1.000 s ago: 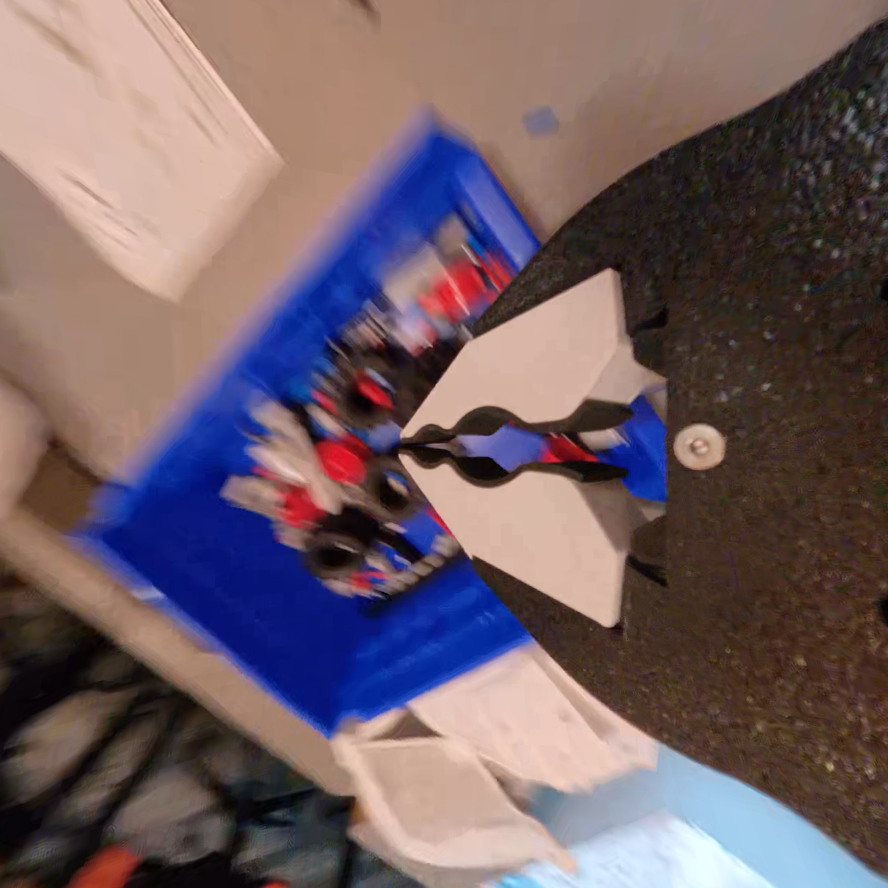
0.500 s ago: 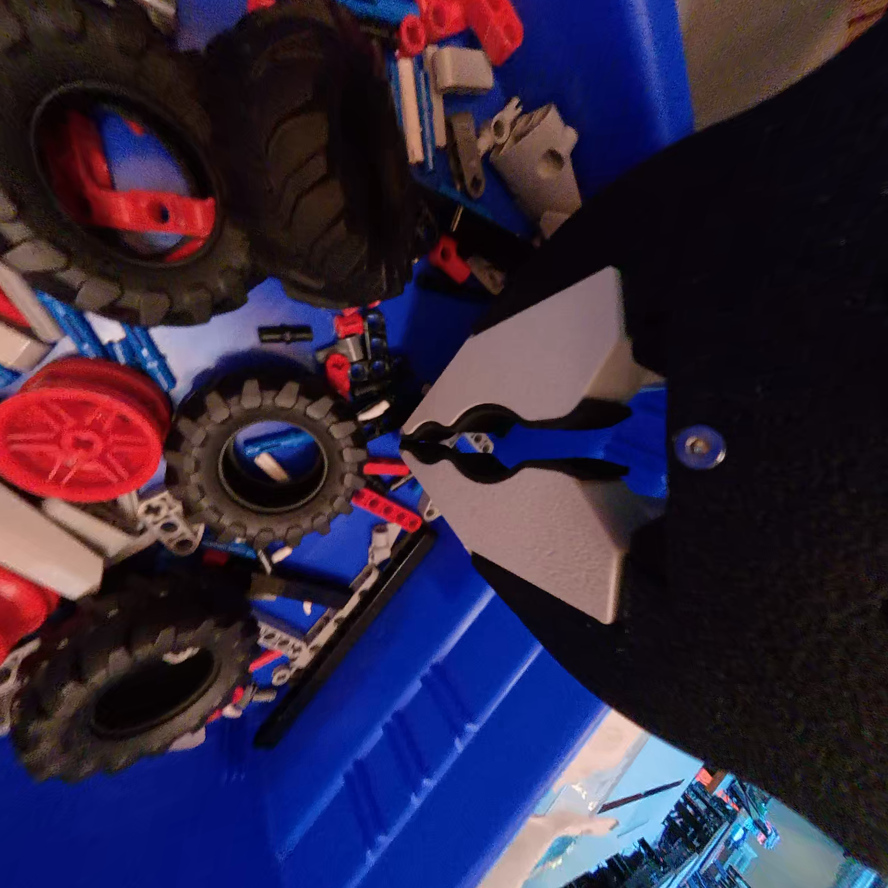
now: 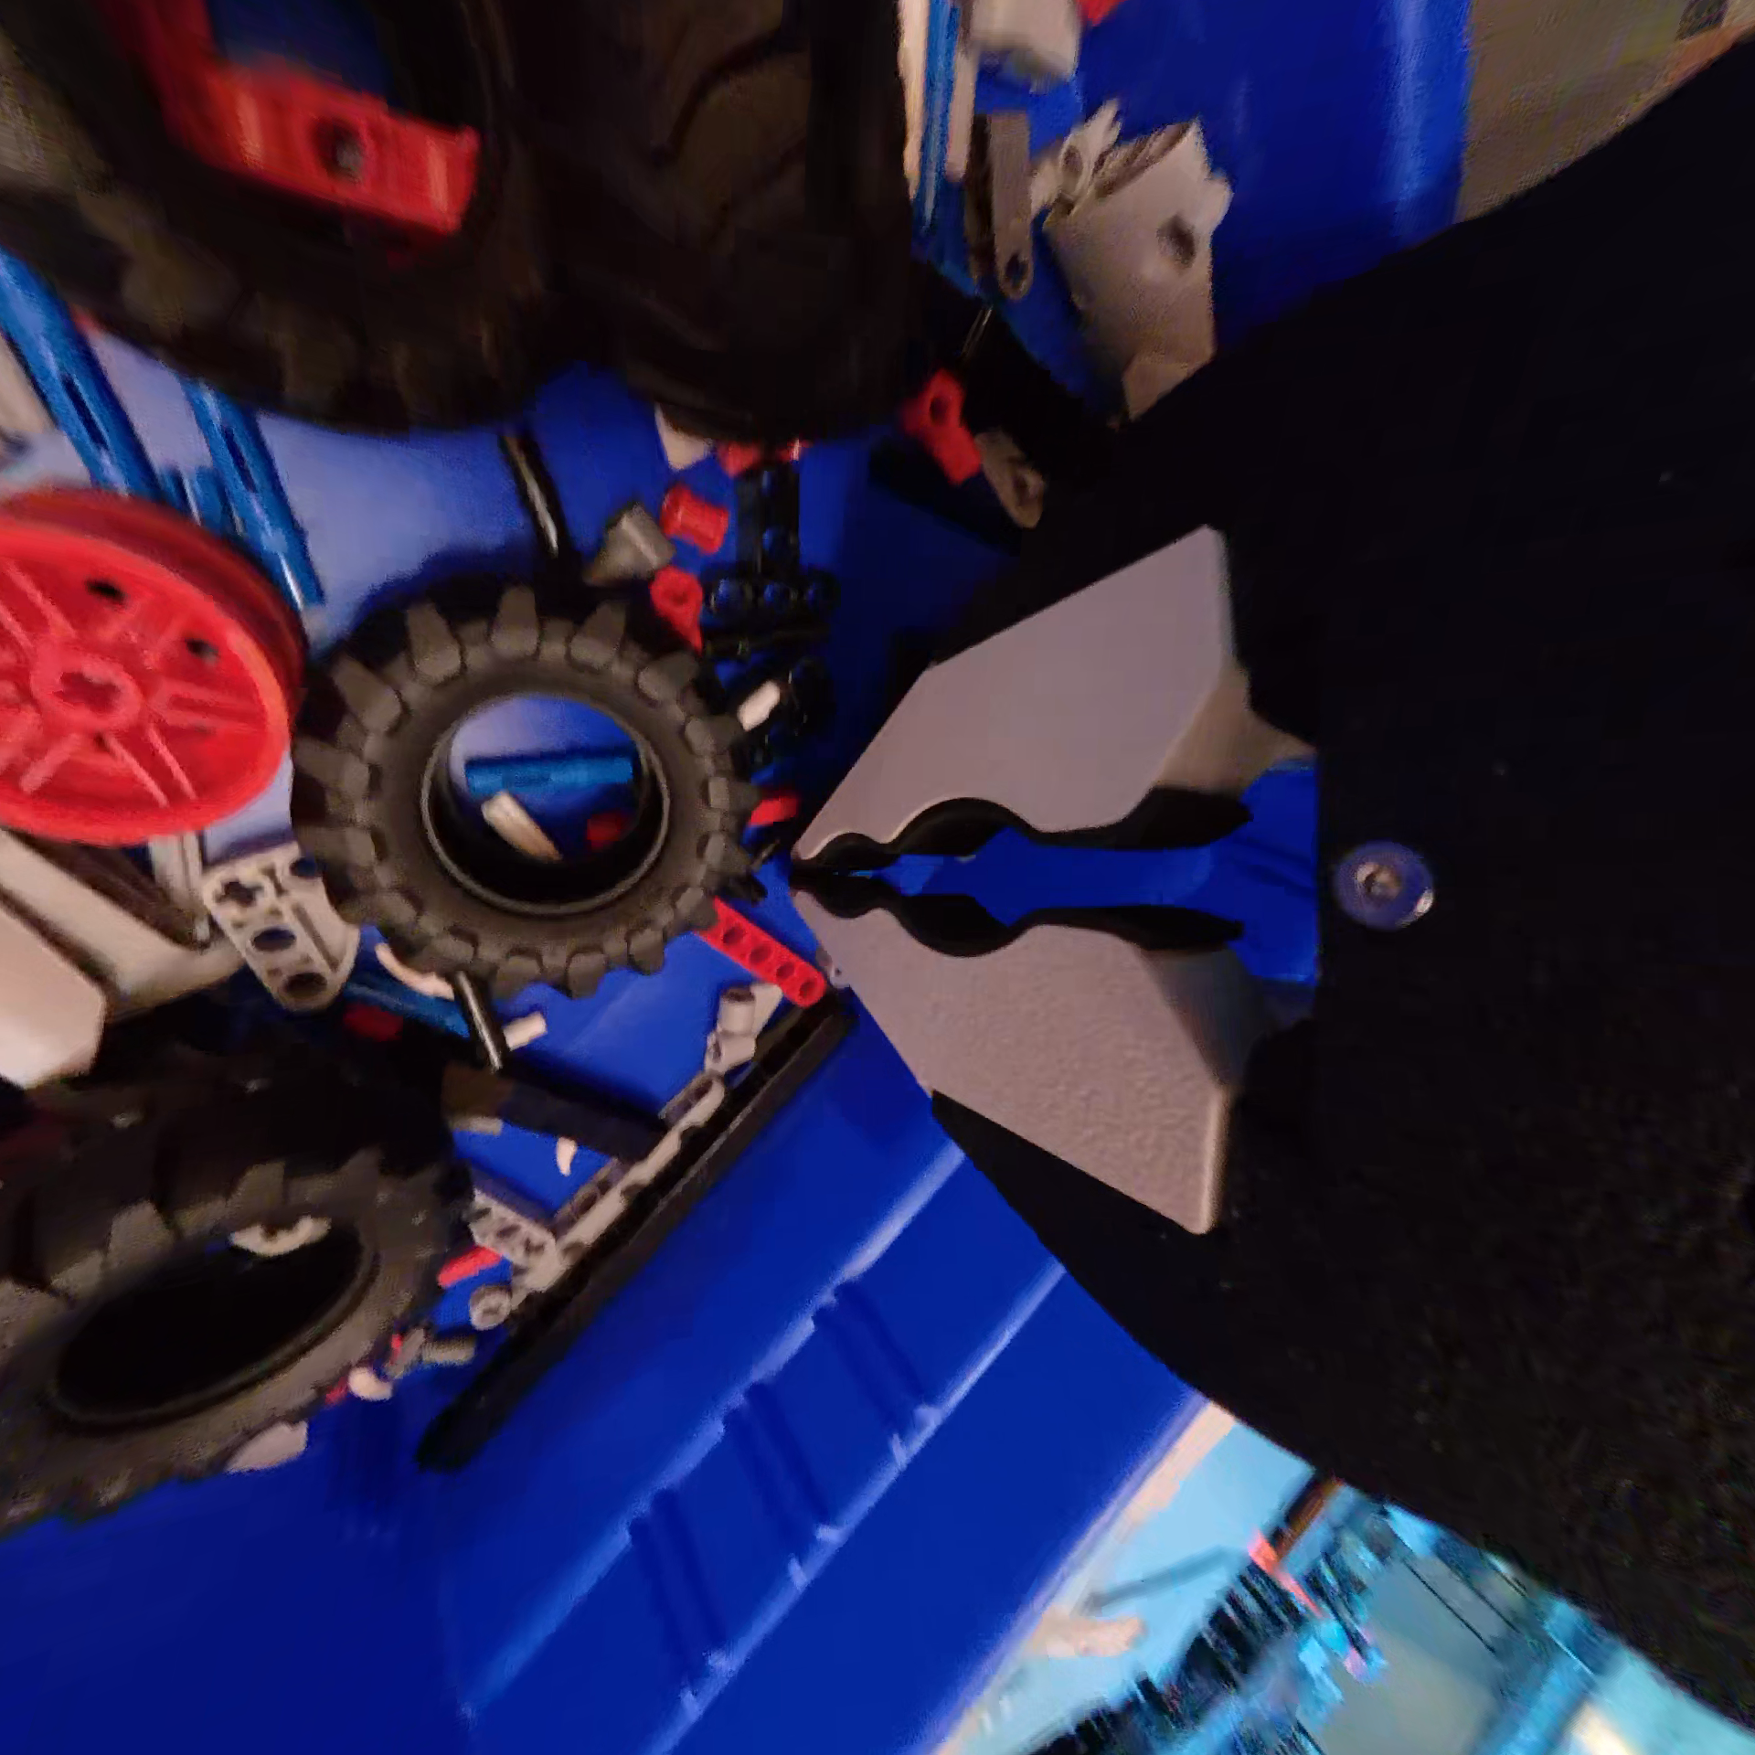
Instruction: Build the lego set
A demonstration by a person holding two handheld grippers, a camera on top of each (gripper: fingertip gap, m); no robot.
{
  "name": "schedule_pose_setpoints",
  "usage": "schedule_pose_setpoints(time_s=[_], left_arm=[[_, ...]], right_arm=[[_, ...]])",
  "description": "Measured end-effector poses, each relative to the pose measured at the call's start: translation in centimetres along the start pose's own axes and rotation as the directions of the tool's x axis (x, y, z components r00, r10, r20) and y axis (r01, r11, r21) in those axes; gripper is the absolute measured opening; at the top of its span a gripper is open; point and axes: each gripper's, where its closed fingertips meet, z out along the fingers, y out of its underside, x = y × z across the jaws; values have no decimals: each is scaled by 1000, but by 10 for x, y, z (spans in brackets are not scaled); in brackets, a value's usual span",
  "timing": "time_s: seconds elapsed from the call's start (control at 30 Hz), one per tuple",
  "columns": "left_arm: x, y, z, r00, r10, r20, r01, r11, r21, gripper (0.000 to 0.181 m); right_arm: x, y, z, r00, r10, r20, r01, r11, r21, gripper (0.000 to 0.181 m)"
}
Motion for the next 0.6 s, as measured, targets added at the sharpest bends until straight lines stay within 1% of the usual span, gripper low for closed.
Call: schedule_pose_setpoints(time_s=[0.07, 0.1, 0.2, 0.3, 0.47, 0.53, 0.6], left_arm=[[14, 0, -7, 995, -21, -99, 23, 999, 27, 0], [13, 0, -9, 994, -35, -100, 39, 999, 37, 0], [-4, 6, -12, 997, -79, -23, 80, 996, 35, 0], [-7, -1, -14, 990, -129, -47, 133, 987, 88, 0], [-22, -4, -20, 994, -108, 31, 106, 991, 80, 0], [-19, -7, -27, 995, -102, -12, 103, 990, 96, 0], [2, -3, -36, 989, -59, -135, 72, 993, 88, 1]], right_arm=[[0, 0, 0, 1000, 4, 4, -4, 1000, -1, 26], [0, 0, 0, 1000, 7, 6, -7, 1000, -1, 26], [-1, 0, 0, 1000, 12, 12, -12, 1000, -2, 26], [-1, 0, 0, 1000, 15, 15, -15, 1000, -2, 26], [-2, -1, 0, 1000, 13, 14, -13, 1000, -2, 25], [-2, -1, 0, 1000, 12, 13, -12, 1000, -2, 25], [-2, -1, 0, 1000, 13, 14, -13, 1000, -2, 25]])
